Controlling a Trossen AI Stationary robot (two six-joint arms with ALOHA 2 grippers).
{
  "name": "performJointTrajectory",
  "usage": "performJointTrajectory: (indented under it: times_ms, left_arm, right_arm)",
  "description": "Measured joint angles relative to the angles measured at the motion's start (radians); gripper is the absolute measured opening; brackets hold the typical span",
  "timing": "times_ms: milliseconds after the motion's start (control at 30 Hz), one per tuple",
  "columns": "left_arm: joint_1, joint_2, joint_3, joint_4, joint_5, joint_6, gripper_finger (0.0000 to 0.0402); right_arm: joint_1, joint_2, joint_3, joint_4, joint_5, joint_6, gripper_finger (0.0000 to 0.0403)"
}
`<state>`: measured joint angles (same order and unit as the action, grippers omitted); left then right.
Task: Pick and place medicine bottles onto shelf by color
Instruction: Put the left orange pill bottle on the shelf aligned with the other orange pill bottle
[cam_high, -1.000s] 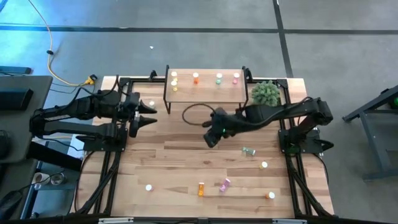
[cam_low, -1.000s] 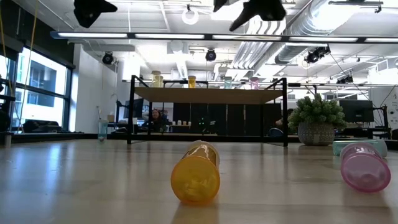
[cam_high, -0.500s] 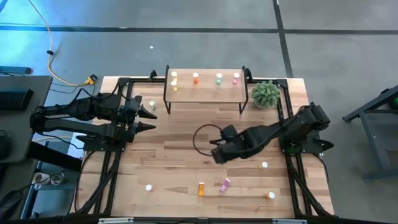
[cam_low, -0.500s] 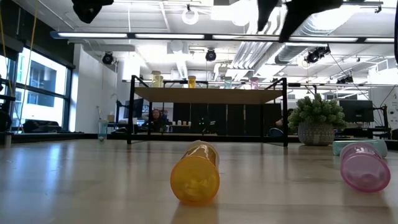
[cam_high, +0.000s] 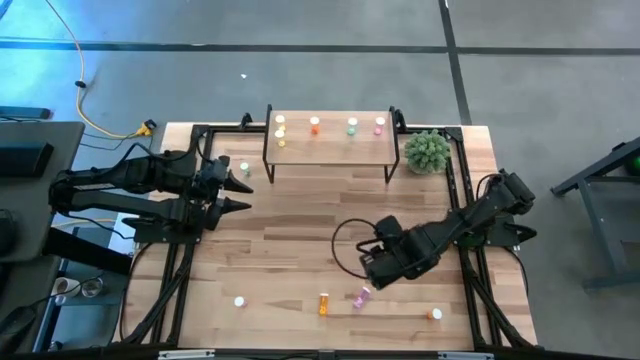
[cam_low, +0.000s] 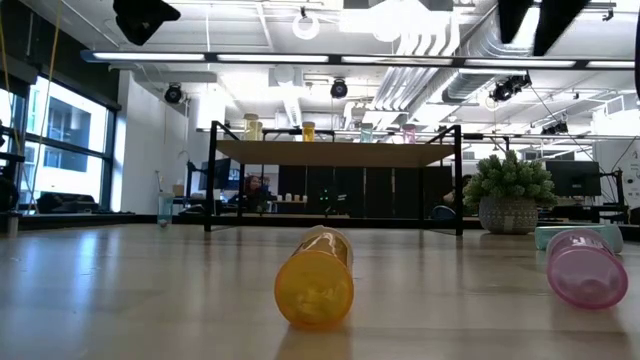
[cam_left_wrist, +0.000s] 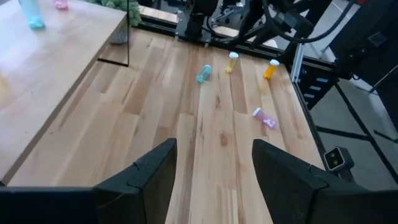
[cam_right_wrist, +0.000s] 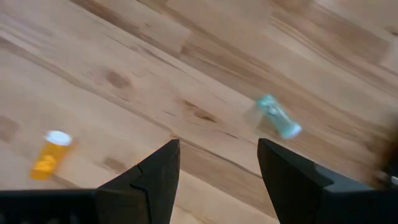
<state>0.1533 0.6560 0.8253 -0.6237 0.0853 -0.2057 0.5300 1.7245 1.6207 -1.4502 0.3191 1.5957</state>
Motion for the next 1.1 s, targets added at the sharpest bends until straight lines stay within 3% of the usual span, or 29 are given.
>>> performJointTrajectory:
  times_ms: [167,300,400,533,700,900,1100]
  left_arm:
    - [0.000,0.001,0.000,-0.001,-0.005,0.030,0.0200]
    - [0.000,0.000,0.000,-0.001,-0.007,0.033,0.0200]
    - [0.000,0.001,0.000,-0.001,-0.008,0.034,0.0200]
    - [0.000,0.001,0.000,0.000,-0.008,0.033,0.0200]
    - [0.000,0.009,0.000,0.000,-0.016,0.027,0.0200]
    - [0.000,0.033,0.000,0.001,-0.063,0.000,0.0200]
    - [0.000,0.056,0.000,0.001,-0.059,-0.006,0.0200]
  right_arm:
    - [0.051,0.000,0.000,-0.122,-0.029,0.044,0.0206]
    - [0.096,-0.015,-0.043,-0.109,-0.057,0.067,0.0206]
    - [0.132,-0.018,-0.095,-0.105,-0.154,0.103,0.0206]
    - [0.187,-0.017,-0.165,-0.001,-0.283,0.114,0.0206]
    - [0.264,-0.017,-0.237,0.150,-0.342,0.190,0.0206]
    - [0.334,-0.017,-0.276,0.372,-0.314,0.345,0.0206]
    - [0.301,-0.017,-0.266,0.558,-0.155,0.380,0.0206]
